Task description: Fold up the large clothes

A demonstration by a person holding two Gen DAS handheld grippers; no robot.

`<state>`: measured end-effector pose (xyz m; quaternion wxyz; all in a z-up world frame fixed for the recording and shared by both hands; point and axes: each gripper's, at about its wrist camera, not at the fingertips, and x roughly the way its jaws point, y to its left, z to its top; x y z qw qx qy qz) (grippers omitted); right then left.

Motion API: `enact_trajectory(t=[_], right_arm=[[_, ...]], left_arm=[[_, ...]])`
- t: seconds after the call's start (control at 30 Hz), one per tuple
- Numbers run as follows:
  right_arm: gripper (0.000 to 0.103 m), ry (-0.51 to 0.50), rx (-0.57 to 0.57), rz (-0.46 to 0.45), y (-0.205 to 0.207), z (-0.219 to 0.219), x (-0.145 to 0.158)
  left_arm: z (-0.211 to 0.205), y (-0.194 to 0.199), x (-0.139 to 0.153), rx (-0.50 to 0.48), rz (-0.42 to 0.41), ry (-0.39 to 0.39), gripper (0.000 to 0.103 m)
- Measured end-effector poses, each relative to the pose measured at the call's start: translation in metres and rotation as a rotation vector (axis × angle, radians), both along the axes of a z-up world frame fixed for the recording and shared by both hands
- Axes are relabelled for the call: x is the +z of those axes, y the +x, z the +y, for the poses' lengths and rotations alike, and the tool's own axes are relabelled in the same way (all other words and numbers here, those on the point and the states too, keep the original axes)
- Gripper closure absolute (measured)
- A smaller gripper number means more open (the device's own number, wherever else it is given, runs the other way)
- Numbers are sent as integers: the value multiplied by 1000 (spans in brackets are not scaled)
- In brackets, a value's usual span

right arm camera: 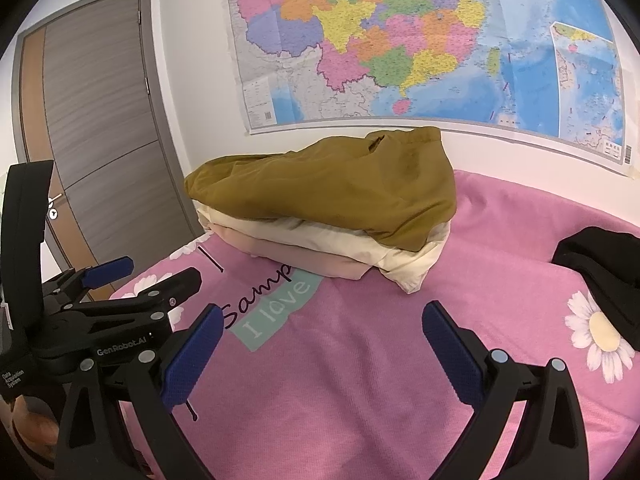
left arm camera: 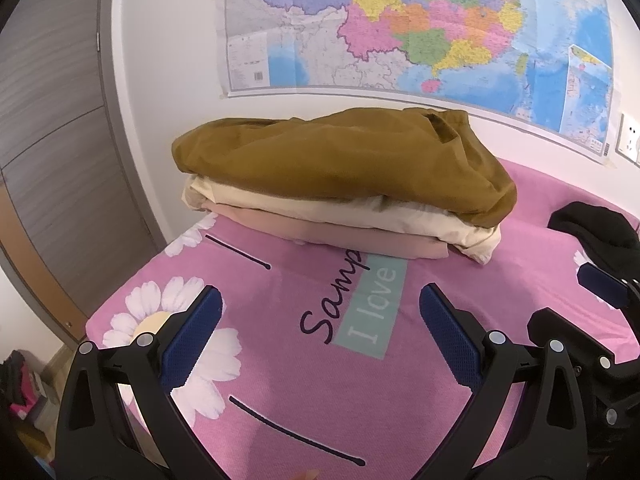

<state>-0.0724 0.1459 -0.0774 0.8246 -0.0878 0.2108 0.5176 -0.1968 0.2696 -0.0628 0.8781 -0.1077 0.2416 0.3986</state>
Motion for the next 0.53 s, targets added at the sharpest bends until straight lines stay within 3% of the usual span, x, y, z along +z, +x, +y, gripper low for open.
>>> enact_trajectory(t=[0.2,0.53], right_arm=[[6,5,1,-4,-2,2,0],[6,18,-15,-10,-4,-7,-1]], left_arm=[[-3,-3,4,5,-24,46,6],[-5,-2,2,-8,-26,3,6]])
